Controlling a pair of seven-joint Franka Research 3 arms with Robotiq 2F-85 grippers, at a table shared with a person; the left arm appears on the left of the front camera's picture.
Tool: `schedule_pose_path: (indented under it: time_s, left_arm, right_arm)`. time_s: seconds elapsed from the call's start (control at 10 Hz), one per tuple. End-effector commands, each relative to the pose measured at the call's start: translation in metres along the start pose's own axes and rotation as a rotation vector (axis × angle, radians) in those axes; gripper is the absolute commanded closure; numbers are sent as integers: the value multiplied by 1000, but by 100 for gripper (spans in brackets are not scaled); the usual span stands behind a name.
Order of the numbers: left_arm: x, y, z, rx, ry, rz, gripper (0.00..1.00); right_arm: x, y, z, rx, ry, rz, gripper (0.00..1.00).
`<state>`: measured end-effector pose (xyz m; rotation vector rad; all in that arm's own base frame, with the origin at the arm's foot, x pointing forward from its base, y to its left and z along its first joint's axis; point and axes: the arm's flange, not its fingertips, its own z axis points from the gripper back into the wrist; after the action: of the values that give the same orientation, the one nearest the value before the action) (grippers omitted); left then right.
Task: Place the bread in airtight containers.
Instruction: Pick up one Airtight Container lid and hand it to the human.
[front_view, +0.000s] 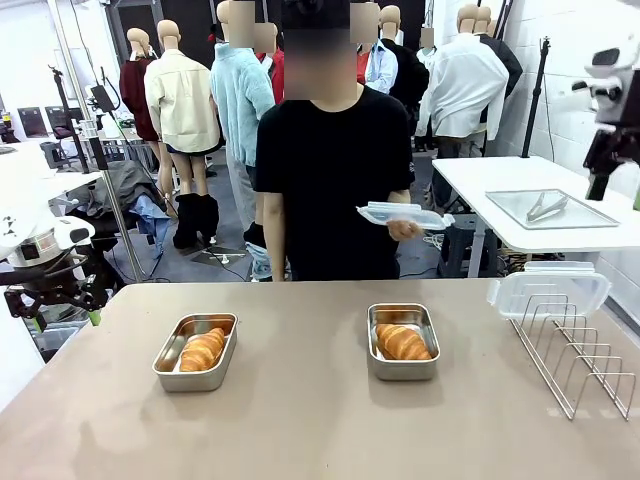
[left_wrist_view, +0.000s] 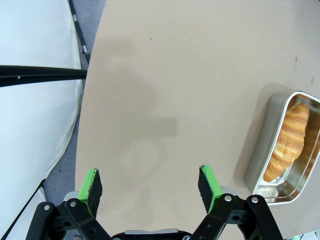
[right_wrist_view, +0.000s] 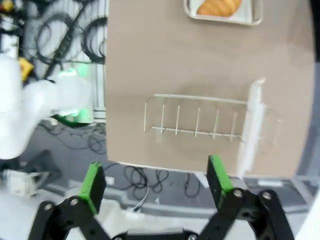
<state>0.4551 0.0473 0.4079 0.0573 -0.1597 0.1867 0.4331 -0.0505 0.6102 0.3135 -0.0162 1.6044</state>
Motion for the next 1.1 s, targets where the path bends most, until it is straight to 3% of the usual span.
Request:
schedule_pose_path:
  time_s: [0.0, 0.1, 0.2, 1.0]
  left_arm:
    - [-1, 2, 1, -2, -1, 0, 0]
    - [-1, 2, 1, -2, -1, 0, 0]
    - [-1, 2, 1, -2, -1, 0, 0]
    - [-1, 2, 1, -2, -1, 0, 0]
  right_arm:
    - [-3, 14, -32, -9, 11, 64, 0]
    - [-8, 16, -40, 5, 22, 115, 0]
    - [-2, 5, -18, 3, -3, 29, 0]
    - [-2, 5, -18, 3, -3, 29, 0]
